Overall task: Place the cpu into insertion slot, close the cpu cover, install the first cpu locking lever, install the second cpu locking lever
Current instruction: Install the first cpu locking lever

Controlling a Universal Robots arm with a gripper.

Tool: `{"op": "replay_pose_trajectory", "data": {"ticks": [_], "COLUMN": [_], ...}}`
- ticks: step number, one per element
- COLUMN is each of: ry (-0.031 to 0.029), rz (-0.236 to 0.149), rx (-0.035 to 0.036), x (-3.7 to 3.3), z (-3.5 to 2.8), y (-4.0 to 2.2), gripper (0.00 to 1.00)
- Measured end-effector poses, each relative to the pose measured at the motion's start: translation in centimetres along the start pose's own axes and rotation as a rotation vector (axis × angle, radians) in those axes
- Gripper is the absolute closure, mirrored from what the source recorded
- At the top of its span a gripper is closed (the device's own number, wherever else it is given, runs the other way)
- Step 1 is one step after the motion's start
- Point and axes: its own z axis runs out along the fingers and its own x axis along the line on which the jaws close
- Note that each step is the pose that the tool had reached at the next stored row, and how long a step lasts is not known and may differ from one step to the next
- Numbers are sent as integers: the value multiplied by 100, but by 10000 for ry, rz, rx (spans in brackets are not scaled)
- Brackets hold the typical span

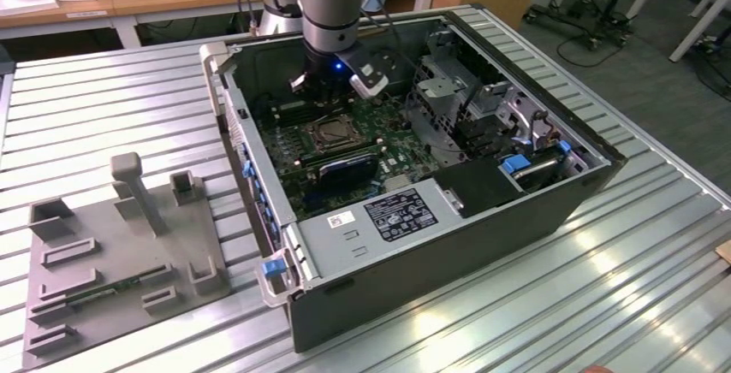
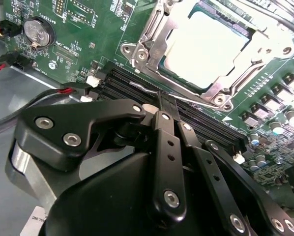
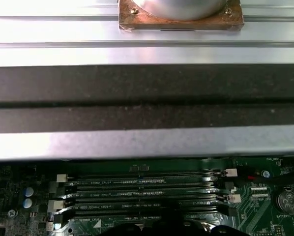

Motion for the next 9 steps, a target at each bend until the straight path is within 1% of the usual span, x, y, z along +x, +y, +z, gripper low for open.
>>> {"op": "replay_pose_trajectory", "data": {"ticks": [9], "ry": [0], "rz": [0], "rx": [3], "x": [-43], "z": [16], "y": [10], "gripper": [89]}}
